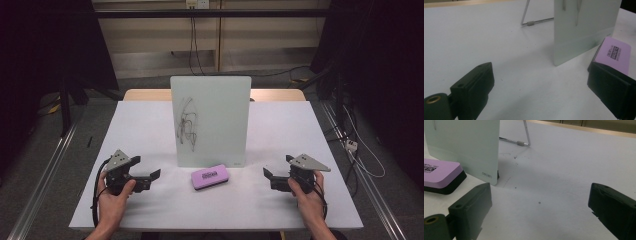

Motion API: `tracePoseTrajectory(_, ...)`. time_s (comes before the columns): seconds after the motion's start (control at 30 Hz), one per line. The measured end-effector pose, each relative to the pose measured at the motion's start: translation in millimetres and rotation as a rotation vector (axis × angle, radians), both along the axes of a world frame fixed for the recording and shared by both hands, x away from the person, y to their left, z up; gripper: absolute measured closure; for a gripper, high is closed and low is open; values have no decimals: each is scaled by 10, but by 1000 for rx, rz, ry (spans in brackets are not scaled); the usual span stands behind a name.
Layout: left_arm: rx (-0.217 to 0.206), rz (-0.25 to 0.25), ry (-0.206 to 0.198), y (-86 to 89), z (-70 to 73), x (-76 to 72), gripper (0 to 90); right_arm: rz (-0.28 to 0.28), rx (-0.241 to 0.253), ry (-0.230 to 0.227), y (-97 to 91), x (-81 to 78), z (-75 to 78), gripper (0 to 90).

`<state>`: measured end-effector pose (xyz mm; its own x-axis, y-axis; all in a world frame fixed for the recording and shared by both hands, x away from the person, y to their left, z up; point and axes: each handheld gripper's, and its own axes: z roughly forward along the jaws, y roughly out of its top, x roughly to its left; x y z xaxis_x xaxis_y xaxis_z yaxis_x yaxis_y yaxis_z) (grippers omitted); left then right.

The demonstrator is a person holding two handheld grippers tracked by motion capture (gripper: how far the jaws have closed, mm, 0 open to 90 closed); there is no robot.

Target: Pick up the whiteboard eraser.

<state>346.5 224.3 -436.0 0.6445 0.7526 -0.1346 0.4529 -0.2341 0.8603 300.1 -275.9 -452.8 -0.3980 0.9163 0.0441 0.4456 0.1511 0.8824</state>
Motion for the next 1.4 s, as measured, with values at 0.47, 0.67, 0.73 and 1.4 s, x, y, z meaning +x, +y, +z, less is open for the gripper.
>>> tracePoseTrajectory(0.47,-13,-46,57,-67,-29,35,65,4,17,1,-15,-7,3,54)
tracePoseTrajectory(0.67,5,-70,25,-146,22,20,66,15,13,2,4,2,0,53)
tracePoseTrajectory(0.73,5,-75,20,-159,28,22,66,17,13,0,4,2,0,52)
tracePoseTrajectory(1.4,105,-214,21,-501,134,24,58,29,-1,7,66,41,-7,53)
